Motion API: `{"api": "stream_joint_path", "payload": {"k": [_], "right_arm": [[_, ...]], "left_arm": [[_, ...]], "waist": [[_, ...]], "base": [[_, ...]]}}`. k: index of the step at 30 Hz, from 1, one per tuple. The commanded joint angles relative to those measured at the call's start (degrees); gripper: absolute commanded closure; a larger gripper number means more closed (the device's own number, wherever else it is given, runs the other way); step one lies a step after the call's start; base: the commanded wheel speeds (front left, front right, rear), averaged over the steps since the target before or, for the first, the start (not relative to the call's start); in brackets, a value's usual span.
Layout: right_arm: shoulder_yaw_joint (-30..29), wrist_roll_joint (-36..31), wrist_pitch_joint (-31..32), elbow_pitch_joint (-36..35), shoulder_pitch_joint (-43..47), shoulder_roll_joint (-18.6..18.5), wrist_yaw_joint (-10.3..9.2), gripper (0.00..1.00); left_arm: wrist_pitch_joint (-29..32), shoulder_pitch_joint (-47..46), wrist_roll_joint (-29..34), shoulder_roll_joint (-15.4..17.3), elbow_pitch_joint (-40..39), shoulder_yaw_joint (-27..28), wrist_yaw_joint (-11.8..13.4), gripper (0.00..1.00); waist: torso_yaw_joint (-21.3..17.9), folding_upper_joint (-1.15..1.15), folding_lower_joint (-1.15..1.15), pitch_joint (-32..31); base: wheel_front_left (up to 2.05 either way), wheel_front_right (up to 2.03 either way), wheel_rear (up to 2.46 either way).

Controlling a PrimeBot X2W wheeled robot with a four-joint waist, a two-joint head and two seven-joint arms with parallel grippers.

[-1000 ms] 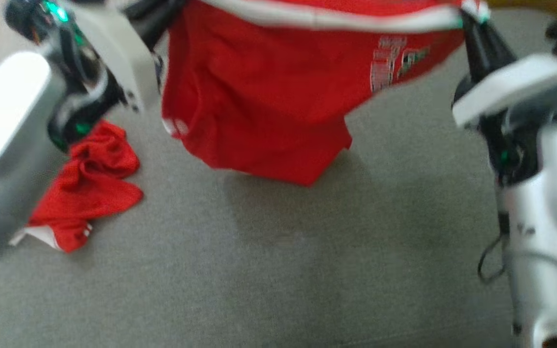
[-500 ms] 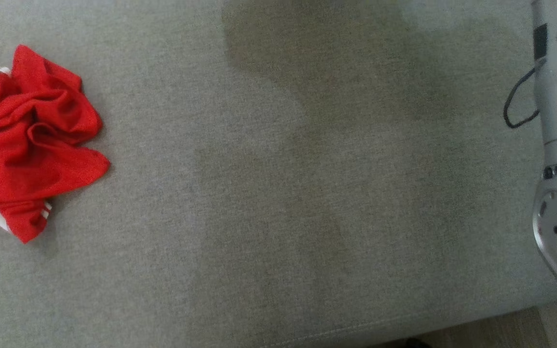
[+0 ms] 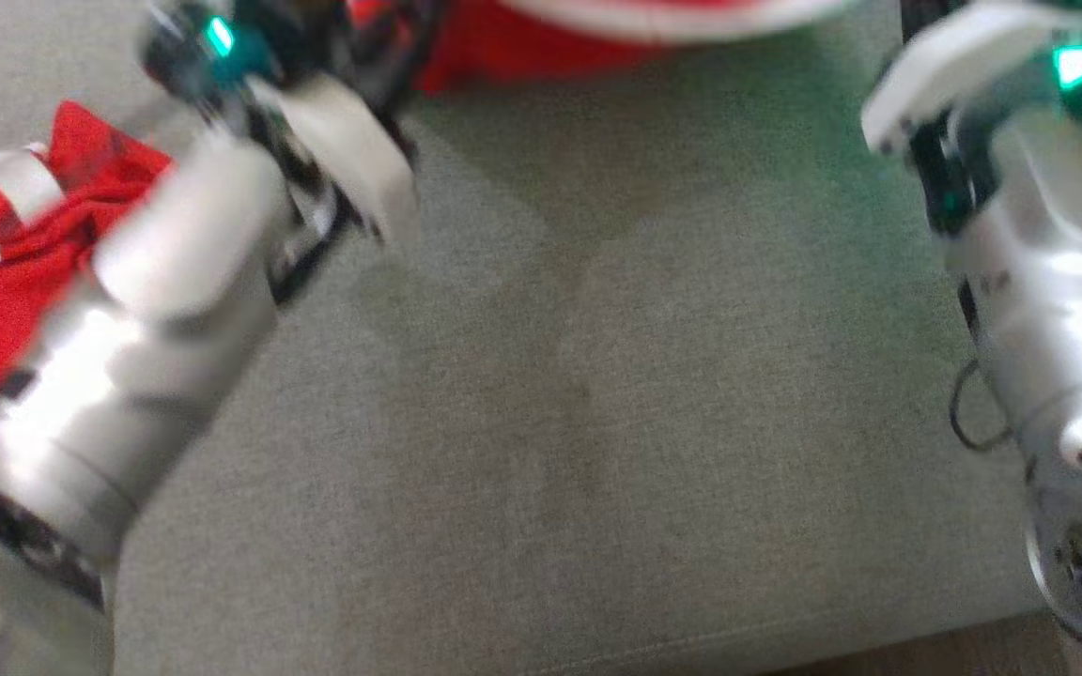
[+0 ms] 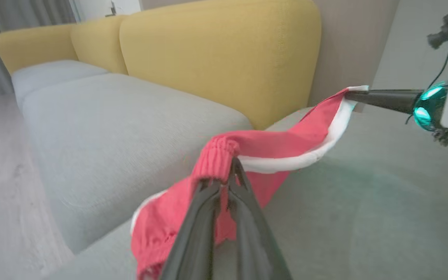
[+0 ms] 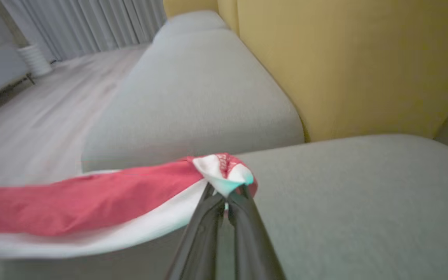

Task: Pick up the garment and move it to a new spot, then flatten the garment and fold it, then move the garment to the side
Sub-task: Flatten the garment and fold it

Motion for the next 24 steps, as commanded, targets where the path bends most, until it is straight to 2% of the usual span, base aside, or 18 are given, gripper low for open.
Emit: {"api": "stream_joint_path", "payload": {"k": [1, 6, 12, 19, 24], "right_arm": [[1.29, 1.3, 0.64, -1.52, -0.18, -0.75, 0.37, 1.0], [4.02, 5.16, 4.33, -1.81, 4.2, -3.48, 0.37, 1.0], [8.92, 11.68, 10.66, -6.48, 11.26, -7.98, 0.37, 1.0], [11.45, 18.8, 16.29, -14.34, 19.51, -14.39, 0.37, 1.0], [10.72, 22.56, 20.15, -20.4, 26.1, -18.6, 0.37, 1.0]], "left_arm": [[-0.82, -1.76, -1.49, 2.83, -2.61, 0.93, 0.12, 1.0], [-1.66, 4.29, -3.69, 3.78, -6.03, -2.46, 0.11, 1.0], [-1.9, 11.68, -5.6, 3.41, -10.05, -5.17, 0.32, 1.0], [-1.78, 18.67, -6.7, 2.42, -15.69, -7.14, 2.93, 1.0], [-1.81, 23.5, -8.24, 1.93, -20.28, -7.72, 5.13, 1.0]], "waist": [[0.27, 0.0, 0.0, -1.2], [0.04, 0.0, 0.0, -4.03], [-0.67, 0.0, 0.0, -8.28], [-1.54, 0.0, 0.0, -12.43], [-1.87, 0.0, 0.0, -14.68]], "base": [[0.0, 0.0, 0.0], [0.0, 0.0, 0.0], [0.0, 0.0, 0.0], [0.0, 0.0, 0.0], [0.0, 0.0, 0.0]]}}
